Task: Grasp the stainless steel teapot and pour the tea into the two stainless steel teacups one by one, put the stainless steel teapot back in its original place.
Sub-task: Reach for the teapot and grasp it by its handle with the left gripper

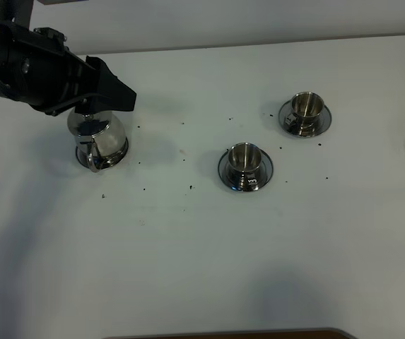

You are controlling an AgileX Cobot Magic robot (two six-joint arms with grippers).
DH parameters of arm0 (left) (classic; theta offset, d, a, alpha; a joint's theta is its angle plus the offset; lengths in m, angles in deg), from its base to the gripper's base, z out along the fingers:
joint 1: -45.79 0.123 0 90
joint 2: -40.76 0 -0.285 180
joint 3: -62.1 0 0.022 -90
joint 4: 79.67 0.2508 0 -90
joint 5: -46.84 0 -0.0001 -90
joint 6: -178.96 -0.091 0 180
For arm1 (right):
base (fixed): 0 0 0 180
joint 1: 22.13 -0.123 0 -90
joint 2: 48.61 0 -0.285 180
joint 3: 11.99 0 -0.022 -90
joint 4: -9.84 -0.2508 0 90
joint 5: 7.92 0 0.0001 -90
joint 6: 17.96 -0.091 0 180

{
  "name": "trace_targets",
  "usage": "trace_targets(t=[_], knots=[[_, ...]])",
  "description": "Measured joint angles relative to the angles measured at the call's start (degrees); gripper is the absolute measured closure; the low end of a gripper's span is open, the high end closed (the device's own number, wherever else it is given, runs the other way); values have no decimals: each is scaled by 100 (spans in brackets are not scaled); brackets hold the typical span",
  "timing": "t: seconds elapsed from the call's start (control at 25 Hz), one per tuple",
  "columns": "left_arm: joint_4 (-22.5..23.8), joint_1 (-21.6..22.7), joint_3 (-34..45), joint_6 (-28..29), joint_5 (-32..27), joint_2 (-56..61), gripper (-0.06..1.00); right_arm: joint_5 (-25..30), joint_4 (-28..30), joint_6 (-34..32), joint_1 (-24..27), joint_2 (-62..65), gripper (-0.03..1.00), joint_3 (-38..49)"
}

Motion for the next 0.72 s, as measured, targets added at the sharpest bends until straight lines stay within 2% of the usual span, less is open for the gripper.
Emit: trace_targets(t=[0.32, 0.72], knots=[[0, 0, 0, -134, 59, 0, 40, -1, 0, 0, 48, 1108, 54, 0], [-23, 0, 0, -139, 323, -5, 40, -9, 0, 0, 48, 1154, 54, 7]])
